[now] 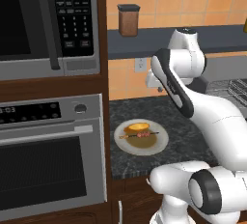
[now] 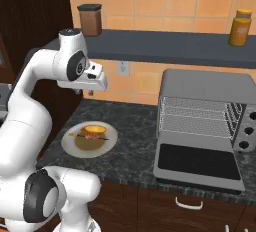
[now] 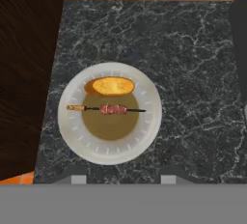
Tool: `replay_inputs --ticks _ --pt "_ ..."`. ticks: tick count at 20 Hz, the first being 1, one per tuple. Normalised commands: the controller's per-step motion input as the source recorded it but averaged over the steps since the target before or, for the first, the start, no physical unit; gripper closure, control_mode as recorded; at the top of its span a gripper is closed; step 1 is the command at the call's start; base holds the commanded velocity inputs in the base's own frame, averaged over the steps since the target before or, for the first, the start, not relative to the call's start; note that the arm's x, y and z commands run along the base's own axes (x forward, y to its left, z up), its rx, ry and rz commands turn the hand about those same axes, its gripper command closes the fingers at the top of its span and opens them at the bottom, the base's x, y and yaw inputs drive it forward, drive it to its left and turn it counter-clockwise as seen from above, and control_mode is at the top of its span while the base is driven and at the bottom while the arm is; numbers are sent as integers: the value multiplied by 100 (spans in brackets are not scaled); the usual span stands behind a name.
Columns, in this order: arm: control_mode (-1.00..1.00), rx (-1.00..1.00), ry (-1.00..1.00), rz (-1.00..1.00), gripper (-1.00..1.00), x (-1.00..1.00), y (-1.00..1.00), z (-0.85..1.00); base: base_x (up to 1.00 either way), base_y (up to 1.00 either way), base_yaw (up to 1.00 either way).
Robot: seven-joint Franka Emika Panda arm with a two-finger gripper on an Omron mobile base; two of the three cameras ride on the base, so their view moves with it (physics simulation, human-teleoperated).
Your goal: Pick up the kebab skewer and baguette bread, and place them inside the toaster oven. Close the toaster oven door and start by setting the timer.
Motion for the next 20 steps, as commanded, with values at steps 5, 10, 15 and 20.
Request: replay_inputs --ticks 5,10,15,20 --pt "-100 0 -10 4 -100 -55 -17 -2 0 0 0" --pt "-100 5 -20 15 -100 -66 -70 -9 0 0 0" --pt "-100 10 -34 16 -100 -52 -100 0 0 0 0" --pt "-100 7 -35 5 -100 -64 -100 0 0 0 0"
